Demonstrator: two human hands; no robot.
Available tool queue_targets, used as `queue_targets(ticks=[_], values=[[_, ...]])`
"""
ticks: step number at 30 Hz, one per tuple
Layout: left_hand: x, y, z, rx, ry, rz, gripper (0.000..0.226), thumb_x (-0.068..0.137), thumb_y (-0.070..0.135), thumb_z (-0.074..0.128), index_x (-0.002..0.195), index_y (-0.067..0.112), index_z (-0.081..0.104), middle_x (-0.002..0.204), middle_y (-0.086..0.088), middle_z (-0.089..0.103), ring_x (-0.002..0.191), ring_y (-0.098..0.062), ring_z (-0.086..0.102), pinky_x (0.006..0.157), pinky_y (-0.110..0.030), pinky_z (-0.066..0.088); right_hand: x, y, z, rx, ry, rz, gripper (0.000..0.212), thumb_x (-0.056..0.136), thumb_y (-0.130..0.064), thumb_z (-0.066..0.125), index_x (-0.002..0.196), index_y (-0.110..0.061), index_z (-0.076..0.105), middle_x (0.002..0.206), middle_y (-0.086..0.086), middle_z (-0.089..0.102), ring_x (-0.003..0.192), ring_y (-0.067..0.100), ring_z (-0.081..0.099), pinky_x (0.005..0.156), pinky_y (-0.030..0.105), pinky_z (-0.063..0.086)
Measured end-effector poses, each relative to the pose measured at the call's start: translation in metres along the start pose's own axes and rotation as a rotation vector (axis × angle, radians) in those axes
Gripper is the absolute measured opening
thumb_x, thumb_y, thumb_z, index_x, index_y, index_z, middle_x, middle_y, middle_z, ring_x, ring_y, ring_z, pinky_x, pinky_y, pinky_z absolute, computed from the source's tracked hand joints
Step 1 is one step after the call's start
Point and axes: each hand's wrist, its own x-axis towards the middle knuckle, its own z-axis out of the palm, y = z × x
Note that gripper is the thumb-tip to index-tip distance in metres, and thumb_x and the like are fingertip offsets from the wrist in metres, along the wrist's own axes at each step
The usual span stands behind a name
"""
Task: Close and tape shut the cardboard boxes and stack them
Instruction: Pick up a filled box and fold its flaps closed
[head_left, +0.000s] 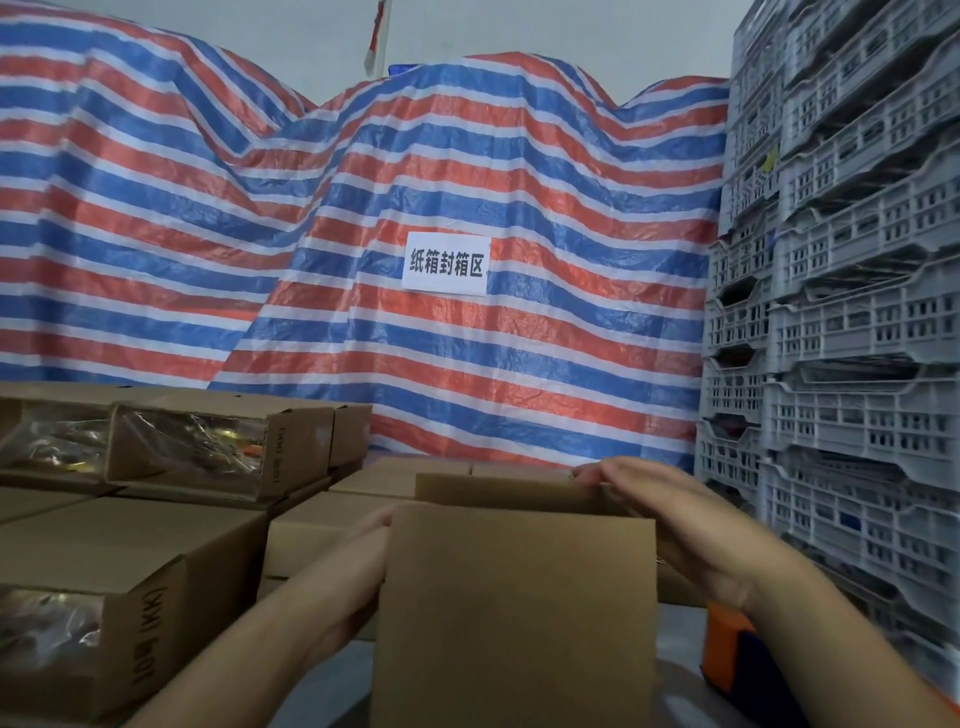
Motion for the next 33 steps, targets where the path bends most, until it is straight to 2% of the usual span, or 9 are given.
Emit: queue_targets(ticks=[5,8,11,16,20,23,27,31,33], values=[[-0.002,0.0,0.0,0.022,0.003,0.032,0.007,0.087,0.018,0.063,0.091,0.023,0.065,0.061,-0.004,0.071,0.048,-0.013,0.066,0.041,-0.021,0.049,-0.002,0.014,-0.01,0.101,0.209,-0.106,0.02,0.076,-0.038,0.072,0.079,-0.018,0.077,0.086,0.009,0.067,0.092,0.029,0.059,0.089,0.041,0.044],[-0.002,-0.001,-0.003,0.033,-0.008,0.064,0.011,0.08,0.028,0.066,0.089,0.028,0.072,0.071,-0.007,0.074,0.056,-0.016,0.069,0.049,-0.027,0.051,-0.006,0.017,-0.007,0.043,0.141,-0.101,0.023,0.078,-0.037,0.074,0.083,-0.014,0.077,0.085,0.015,0.065,0.083,0.03,0.054,0.079,0.041,0.043],[-0.004,0.0,0.0,0.034,-0.029,0.084,0.015,0.082,0.026,0.064,0.077,0.032,0.077,0.069,-0.005,0.073,0.054,-0.015,0.069,0.049,-0.027,0.051,-0.008,0.019,0.0,-0.084,0.036,-0.078,0.009,0.087,-0.023,0.072,0.087,-0.021,0.081,0.085,0.007,0.075,0.076,0.019,0.064,0.069,0.025,0.051],[-0.002,-0.004,-0.001,0.025,0.012,0.031,0.012,0.091,0.021,0.059,0.097,0.018,0.069,0.069,-0.005,0.074,0.054,-0.016,0.069,0.052,-0.029,0.049,-0.006,0.021,0.009,-0.18,-0.05,-0.046,0.045,0.097,-0.012,0.064,0.055,-0.026,0.074,0.058,-0.007,0.067,0.052,0.0,0.059,0.054,0.013,0.046],[-0.001,-0.002,0.001,0.043,0.034,0.029,0.028,0.091,0.043,0.055,0.106,0.022,0.064,0.074,0.002,0.075,0.062,-0.013,0.072,0.055,-0.029,0.05,-0.005,0.021,0.012,-0.211,-0.074,-0.082,0.06,0.096,-0.005,0.061,0.042,-0.03,0.066,0.046,-0.012,0.058,0.043,-0.003,0.052,0.048,0.008,0.04],[-0.002,0.006,-0.007,-0.022,-0.157,0.006,0.061,0.083,0.073,0.039,0.104,0.029,0.076,0.098,0.001,0.076,0.088,-0.012,0.073,0.074,-0.031,0.05,-0.005,0.024,0.01,-0.232,-0.083,-0.096,0.06,0.097,-0.005,0.061,0.043,-0.031,0.066,0.046,-0.014,0.057,0.043,-0.004,0.051,0.049,0.008,0.04],[-0.003,0.006,-0.017,-0.003,-0.305,0.053,0.062,0.073,0.08,0.035,0.106,0.043,0.072,0.118,0.002,0.071,0.11,-0.014,0.066,0.091,-0.035,0.045,-0.005,0.026,0.009,-0.238,-0.094,-0.104,0.059,0.098,-0.007,0.06,0.044,-0.031,0.067,0.048,-0.013,0.058,0.044,-0.003,0.052,0.05,0.008,0.04],[-0.003,0.003,-0.025,0.001,-0.349,0.08,0.087,0.058,0.084,0.058,0.126,0.03,0.064,0.125,-0.003,0.067,0.119,-0.02,0.062,0.103,-0.041,0.042,-0.003,0.028,0.009,-0.224,-0.078,-0.081,0.058,0.098,-0.007,0.059,0.045,-0.029,0.067,0.049,-0.011,0.06,0.045,-0.003,0.054,0.05,0.01,0.042],[-0.003,0.002,-0.027,-0.019,-0.326,0.075,0.102,0.044,0.078,0.077,0.128,0.023,0.059,0.121,-0.005,0.069,0.113,-0.019,0.065,0.094,-0.036,0.048,-0.004,0.026,0.011,-0.225,-0.071,-0.066,0.057,0.099,-0.009,0.058,0.047,-0.03,0.069,0.051,-0.01,0.062,0.048,-0.003,0.056,0.051,0.011,0.044]])
